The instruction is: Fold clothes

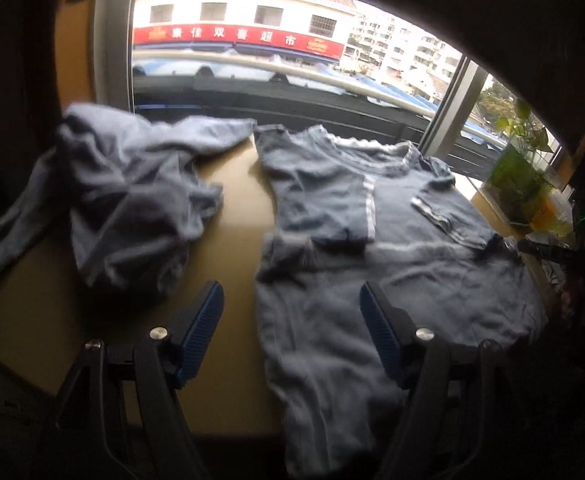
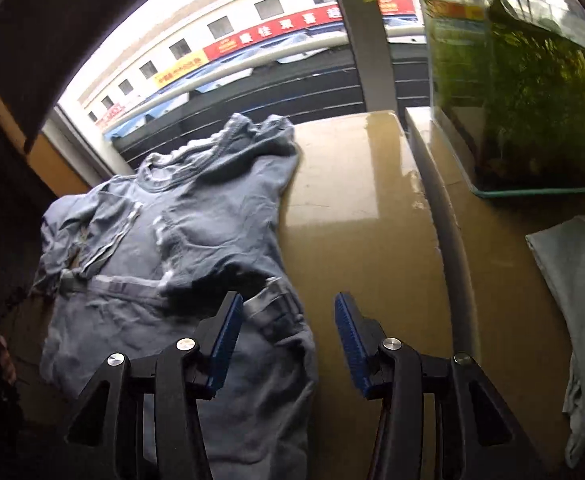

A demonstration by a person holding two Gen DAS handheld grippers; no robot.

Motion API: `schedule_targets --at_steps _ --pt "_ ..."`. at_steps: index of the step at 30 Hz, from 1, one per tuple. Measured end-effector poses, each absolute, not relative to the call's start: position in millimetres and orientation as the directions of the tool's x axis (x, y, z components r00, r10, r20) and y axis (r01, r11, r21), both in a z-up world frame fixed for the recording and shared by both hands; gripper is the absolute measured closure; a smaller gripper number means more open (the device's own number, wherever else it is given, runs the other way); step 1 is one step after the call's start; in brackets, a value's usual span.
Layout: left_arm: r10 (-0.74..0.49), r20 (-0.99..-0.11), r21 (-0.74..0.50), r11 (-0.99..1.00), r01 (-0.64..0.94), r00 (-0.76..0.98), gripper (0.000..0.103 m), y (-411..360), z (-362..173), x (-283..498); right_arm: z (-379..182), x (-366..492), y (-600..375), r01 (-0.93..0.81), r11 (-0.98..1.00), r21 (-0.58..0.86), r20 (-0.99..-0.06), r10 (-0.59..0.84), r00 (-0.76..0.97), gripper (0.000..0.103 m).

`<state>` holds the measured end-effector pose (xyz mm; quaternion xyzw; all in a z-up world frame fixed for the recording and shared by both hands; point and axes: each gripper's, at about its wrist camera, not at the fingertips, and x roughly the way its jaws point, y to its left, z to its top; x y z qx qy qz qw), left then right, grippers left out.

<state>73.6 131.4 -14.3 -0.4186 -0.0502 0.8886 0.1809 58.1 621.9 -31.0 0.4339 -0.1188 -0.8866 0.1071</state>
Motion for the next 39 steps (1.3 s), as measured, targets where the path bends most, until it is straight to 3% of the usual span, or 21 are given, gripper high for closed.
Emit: schedule_targets --at_steps 2,3,6,10,13,18,22,23,29,31,39 --pt "0.328 -0.758 -0.229 -0.943 -0.240 -0.564 0.032 130 -32 100 -27 78 616 0.143 -0.945 0.295 -0.731 -0.320 -0.603 0.051" --pt "0.308 -0.774 -0.207 -0.949 -0.238 -0.553 0.032 134 -40 113 -26 90 612 0.174 -0.937 0.302 -0.723 -0.344 -0.599 0.044" --pt "0.238 -0.804 -0.092 -0.956 -0.280 -0.546 0.034 156 -54 145 -15 137 600 0.284 -0.931 0.231 -0.710 -0.360 -0.604 0.036" --pt "0.171 -0.788 0.054 -0.938 -0.342 -0.592 0.033 186 -51 167 -18 193 579 0.419 -0.908 -0.010 -0.740 -0.275 -0.613 0.035" --pt "0.136 -0.778 0.164 -0.899 -0.407 -0.613 0.034 205 -51 173 -24 216 557 0.551 -0.827 -0.112 -0.743 -0.298 -0.599 0.029" --pt "0.129 -0.777 0.279 -0.807 -0.521 -0.616 0.036 224 -55 170 -41 217 528 0.646 -0.719 -0.257 -0.778 -0.243 -0.580 0.029" --pt "0.092 -0.789 0.347 -0.751 -0.563 -0.608 0.038 230 -62 164 -57 208 520 0.667 -0.676 -0.314 -0.806 -0.181 -0.563 0.029" --pt "0.101 -0.791 0.340 -0.747 -0.571 -0.603 0.040 230 -58 166 -61 207 519 0.674 -0.660 -0.332 -0.811 -0.165 -0.561 0.025" --pt "0.217 -0.771 0.196 -0.814 -0.547 -0.599 0.041 214 -23 169 -74 208 517 0.698 -0.625 -0.350 -0.816 -0.162 -0.555 0.007" --pt "0.169 -0.778 0.292 -0.756 -0.586 -0.605 0.039 225 -31 175 -78 207 513 0.698 -0.617 -0.363 -0.815 -0.153 -0.559 0.003" --pt "0.039 -0.750 0.534 -0.552 -0.640 -0.660 0.045 243 -81 175 -82 205 512 0.706 -0.581 -0.405 -0.816 -0.120 -0.566 0.002"
